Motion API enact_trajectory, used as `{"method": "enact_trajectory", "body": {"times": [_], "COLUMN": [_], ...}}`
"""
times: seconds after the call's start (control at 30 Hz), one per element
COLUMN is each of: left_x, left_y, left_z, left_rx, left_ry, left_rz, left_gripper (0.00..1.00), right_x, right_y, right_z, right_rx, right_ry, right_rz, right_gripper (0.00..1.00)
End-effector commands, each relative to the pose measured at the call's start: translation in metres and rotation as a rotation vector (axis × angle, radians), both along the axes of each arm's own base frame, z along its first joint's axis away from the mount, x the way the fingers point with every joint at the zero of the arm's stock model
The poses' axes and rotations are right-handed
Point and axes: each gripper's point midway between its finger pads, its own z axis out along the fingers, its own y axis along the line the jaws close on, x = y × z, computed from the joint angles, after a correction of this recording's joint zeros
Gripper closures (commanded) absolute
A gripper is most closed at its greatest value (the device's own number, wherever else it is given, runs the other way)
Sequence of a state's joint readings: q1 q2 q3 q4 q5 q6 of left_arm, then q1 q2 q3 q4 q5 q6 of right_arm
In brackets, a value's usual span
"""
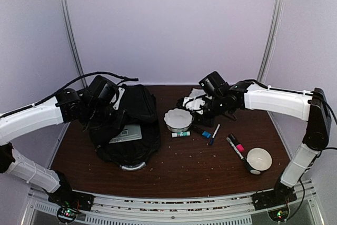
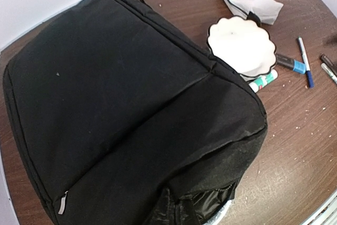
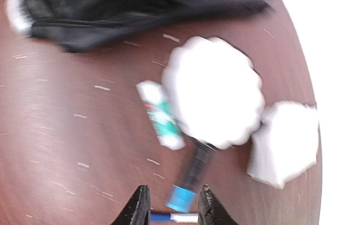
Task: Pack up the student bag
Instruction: Place the largest pocket of the bag in the student bag, then pick up the pencil case from the center of the board.
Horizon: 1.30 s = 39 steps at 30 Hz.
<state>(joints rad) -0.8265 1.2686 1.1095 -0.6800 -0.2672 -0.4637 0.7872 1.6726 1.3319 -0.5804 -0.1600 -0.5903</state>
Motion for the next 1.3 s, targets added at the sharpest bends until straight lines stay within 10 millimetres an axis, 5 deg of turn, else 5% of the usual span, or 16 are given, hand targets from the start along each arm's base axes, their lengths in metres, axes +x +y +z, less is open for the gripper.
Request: {"method": "enact_trajectory", "body": {"times": [0.0,0.2,0.4,0.53,0.7,1.07,1.13,1.27], "left_x": [0.011,0.003,-0.007,-0.014,-0.019,-0.020,-0.019,-0.018], "left_y": [-0.017,-0.020,-0.030,-0.038,-0.043,-0.034,-0.033,-0.029], "left_z": [-0.006,-0.047,-0.086,-0.105,-0.097,-0.067,-0.063,-0.058], "left_rx": [-0.057,-0.003,0.024,0.022,0.005,-0.053,-0.059,-0.070], "left_ry": [-0.018,0.076,0.179,0.247,0.242,0.174,0.162,0.149], "left_rz": [-0.008,-0.040,-0.096,-0.134,-0.160,-0.126,-0.114,-0.095], "left_gripper": [1.00,1.00,1.00,0.71,0.49,0.49,0.49,0.50], "right_x": [0.059,0.116,0.157,0.173,0.188,0.199,0.202,0.211], "right_y": [-0.037,-0.078,-0.093,-0.090,-0.087,-0.078,-0.078,-0.083], "right_z": [0.010,-0.025,-0.048,-0.056,-0.059,-0.082,-0.088,-0.078], "right_rx": [0.011,-0.082,-0.124,-0.134,-0.134,-0.165,-0.171,-0.136], "right_ry": [-0.012,0.033,0.043,0.033,0.012,0.045,0.048,0.022], "right_rz": [-0.190,-0.296,-0.358,-0.371,-0.393,-0.342,-0.350,-0.397], "right_gripper": [0.64,0.54,0.48,0.46,0.45,0.39,0.43,0.67]}}
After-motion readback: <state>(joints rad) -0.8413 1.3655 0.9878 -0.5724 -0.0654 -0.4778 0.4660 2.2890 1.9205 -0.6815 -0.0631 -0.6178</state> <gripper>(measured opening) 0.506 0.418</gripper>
